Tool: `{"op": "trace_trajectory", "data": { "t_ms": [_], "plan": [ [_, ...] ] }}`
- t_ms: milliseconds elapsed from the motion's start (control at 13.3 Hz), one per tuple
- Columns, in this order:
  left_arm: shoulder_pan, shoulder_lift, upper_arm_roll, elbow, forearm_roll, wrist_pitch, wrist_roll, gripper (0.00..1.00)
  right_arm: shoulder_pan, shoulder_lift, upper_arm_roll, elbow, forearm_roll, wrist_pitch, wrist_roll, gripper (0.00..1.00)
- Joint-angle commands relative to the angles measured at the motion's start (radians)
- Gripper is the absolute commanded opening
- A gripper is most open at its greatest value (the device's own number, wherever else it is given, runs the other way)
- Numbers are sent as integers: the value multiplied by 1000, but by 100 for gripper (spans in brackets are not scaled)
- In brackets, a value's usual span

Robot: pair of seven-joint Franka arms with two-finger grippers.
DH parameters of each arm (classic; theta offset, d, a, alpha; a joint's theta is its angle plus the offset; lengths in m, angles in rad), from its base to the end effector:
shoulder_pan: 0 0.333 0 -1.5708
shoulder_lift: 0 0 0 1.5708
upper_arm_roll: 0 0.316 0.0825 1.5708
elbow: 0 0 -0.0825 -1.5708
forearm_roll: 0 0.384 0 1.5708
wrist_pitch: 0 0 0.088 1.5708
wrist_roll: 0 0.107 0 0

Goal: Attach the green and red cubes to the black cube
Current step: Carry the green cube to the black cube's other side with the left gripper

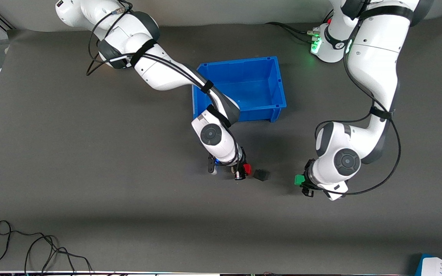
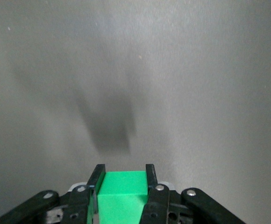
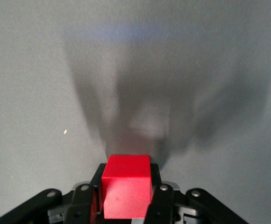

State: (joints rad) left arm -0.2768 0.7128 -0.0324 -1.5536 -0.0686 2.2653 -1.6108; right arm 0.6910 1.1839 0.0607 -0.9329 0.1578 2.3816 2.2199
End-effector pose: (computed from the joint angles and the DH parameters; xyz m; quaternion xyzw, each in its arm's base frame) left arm 0.6717 -0.2129 0.2286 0.7791 0.6258 -0.0305 0.0208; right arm 0.6035 0.5372 0.1677 -0.6831 0.7130 0.0751 0.1390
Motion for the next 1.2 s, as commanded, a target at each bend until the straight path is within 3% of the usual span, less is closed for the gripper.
{"op": "trace_trajectory", "data": {
  "t_ms": [0, 300, 601, 1127],
  "plan": [
    [-31, 53, 14, 69, -16, -9, -14, 0, -8, -1, -18, -7, -23, -71, -32, 17],
    [-80, 88, 6, 87, -17, -7, -14, 0, -8, -1, -21, -6, -24, -76, -54, 17],
    [-105, 128, 6, 113, -19, -7, -20, 0, -11, -46, -50, -7, -24, -163, -75, 17],
    [-127, 143, -9, 122, -19, 22, -20, 0, -10, -46, -56, -7, -23, -159, -75, 17]
  ]
}}
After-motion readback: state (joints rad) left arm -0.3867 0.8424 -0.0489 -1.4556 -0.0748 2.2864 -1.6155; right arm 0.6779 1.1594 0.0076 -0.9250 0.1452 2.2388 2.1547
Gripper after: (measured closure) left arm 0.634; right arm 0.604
